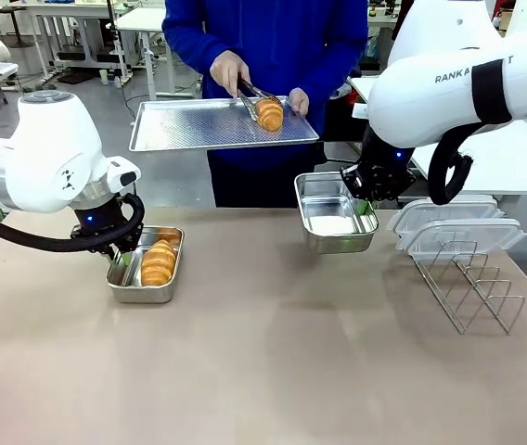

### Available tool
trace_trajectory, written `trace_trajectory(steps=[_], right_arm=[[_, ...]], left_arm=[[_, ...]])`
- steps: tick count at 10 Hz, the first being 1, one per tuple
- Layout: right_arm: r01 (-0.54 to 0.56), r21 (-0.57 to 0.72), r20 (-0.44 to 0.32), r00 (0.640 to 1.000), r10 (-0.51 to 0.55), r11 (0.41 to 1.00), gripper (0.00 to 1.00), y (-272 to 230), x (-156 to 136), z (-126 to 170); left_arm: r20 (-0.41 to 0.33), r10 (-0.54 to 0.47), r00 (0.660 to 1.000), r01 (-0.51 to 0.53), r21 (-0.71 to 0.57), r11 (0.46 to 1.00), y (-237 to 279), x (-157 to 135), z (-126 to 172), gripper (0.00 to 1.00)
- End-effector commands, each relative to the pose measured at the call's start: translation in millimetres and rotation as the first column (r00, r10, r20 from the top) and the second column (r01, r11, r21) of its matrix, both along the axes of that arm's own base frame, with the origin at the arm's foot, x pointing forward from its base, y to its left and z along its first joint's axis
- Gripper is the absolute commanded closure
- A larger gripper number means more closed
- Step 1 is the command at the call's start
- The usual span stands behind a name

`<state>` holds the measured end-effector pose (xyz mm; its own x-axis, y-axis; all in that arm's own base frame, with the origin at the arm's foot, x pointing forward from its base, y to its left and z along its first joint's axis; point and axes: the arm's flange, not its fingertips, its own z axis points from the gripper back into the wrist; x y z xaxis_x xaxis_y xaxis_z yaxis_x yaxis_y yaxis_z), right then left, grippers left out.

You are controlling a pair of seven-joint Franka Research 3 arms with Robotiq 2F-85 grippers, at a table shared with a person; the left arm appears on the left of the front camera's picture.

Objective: Place the bread in airtight containers.
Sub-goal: Once an object is inside an Airtight Container , place the container in the center of the table.

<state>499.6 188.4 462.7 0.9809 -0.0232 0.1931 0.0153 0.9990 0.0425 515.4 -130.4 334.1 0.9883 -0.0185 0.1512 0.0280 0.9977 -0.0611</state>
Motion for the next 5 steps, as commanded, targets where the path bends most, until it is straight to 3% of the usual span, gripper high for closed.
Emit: trace_trajectory(steps=[1, 2, 3, 5], right_arm=[[0.004, -0.012, 0.011, 1.000, -0.004, 1.000, 1.00, -1, 0, 3], [0.004, -0.012, 0.011, 1.000, -0.004, 1.000, 1.00, -1, 0, 3], [0.004, -0.012, 0.011, 1.000, -0.004, 1.000, 1.00, -1, 0, 3], [0.004, -0.012, 0.011, 1.000, -0.004, 1.000, 1.00, -1, 0, 3]], left_arm=[[0.045, 0.021, 0.999, -0.020, -0.011, 1.000, 8, -3, 11, 0.34], [0.085, 0.023, 0.996, -0.020, -0.038, 0.999, 24, -7, 33, 0.00], [0.125, -0.004, 0.992, 0.014, -0.074, 0.997, 42, -14, 57, 0.00], [0.182, -0.209, 0.961, 0.239, -0.167, 0.957, 80, -30, 104, 0.00]])
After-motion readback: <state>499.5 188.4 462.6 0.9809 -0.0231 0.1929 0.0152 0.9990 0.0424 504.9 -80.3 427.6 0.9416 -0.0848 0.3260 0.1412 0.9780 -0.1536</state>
